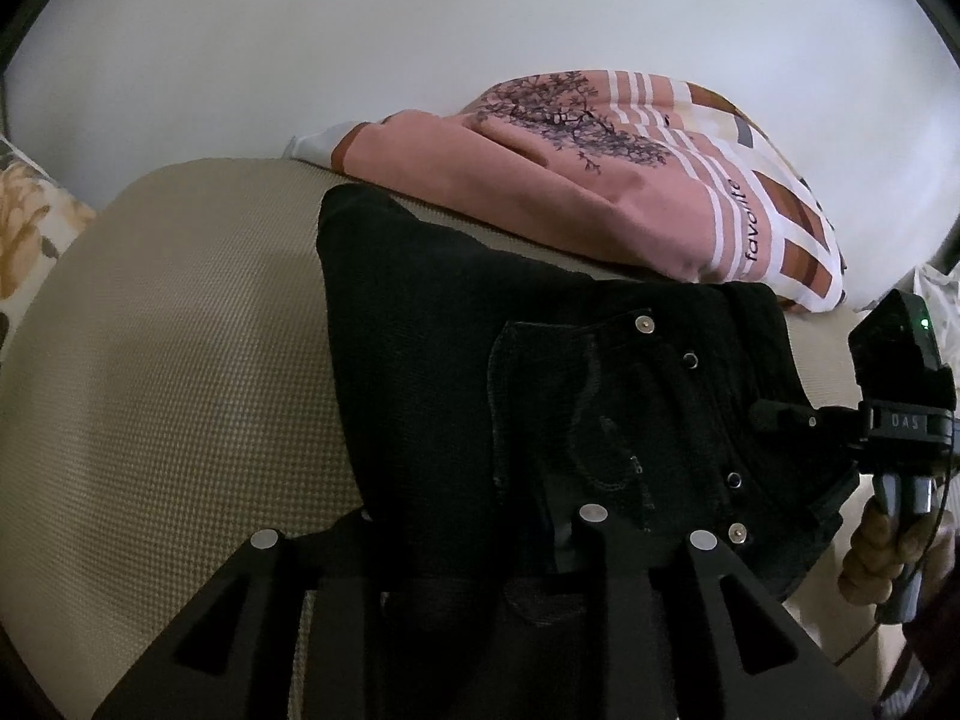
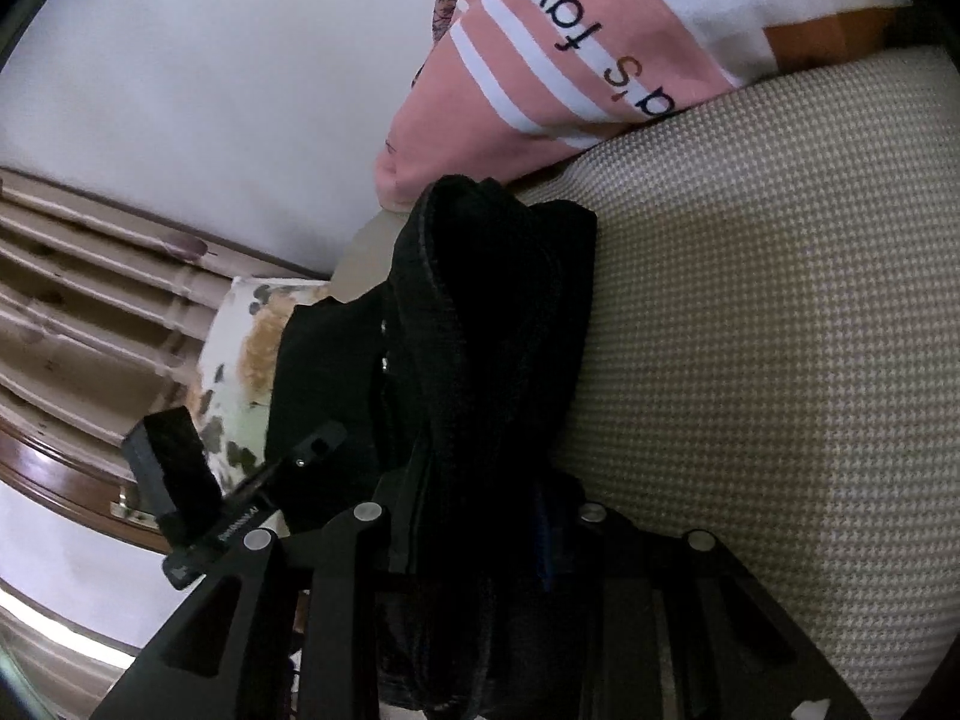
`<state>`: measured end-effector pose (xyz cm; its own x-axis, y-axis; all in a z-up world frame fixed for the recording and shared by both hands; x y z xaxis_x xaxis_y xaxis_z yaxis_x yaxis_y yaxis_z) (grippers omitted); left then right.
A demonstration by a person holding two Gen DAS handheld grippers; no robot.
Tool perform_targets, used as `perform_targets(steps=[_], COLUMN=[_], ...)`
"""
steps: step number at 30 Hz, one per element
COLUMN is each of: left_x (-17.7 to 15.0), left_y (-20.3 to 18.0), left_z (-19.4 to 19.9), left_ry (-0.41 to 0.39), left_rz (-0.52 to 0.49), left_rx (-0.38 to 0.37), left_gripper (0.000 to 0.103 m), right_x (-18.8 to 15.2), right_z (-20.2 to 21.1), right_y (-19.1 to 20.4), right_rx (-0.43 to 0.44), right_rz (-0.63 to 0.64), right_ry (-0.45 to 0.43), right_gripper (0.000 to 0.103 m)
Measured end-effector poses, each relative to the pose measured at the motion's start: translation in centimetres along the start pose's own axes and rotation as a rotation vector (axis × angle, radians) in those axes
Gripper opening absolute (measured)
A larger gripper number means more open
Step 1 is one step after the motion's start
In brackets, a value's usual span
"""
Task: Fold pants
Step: 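Lower the folded trousers onto the surface with both grippers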
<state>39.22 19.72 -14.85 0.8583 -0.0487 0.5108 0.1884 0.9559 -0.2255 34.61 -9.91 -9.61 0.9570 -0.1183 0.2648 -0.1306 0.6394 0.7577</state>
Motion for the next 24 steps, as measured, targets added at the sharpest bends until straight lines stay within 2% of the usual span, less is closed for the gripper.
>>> perform_targets(steps=[8,18,24], left_x=[-0.4,-0.9,-1.2], left_y=[0.6,2.1,2.3], left_z=[-0.4,-1.1,-1.0], left_ry=[-0.009,-0.023,-0.043], left_rz=[0.014,0.072,0.079], left_rx=[0.010,0.029,0.041], left_gripper=[0.039,0.063,0.067], right_x=[-0.4,-0.5,-0.7], right_z=[0.0,-0.5,-1.0], right_y=[0.0,1.1,2.1], right_rx=[-0.051,-0.117,-0.181], right_rz=[0.038,0.109,0.146], right_ry=[-0.021,-0.065,-0.094], right_gripper=[0.026,0.028,0.031])
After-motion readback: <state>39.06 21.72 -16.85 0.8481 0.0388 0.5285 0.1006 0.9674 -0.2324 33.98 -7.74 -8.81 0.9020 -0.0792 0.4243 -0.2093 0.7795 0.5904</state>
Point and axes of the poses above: each gripper's, at about its wrist camera, not at the fingertips, and z roughly against the way its jaws point, y to its left, x to its top, the point moved 4 cm from there along -z, roughly the way its jaws point, and after that the axes turned 6 degrees about y, right-handed, at the moved point
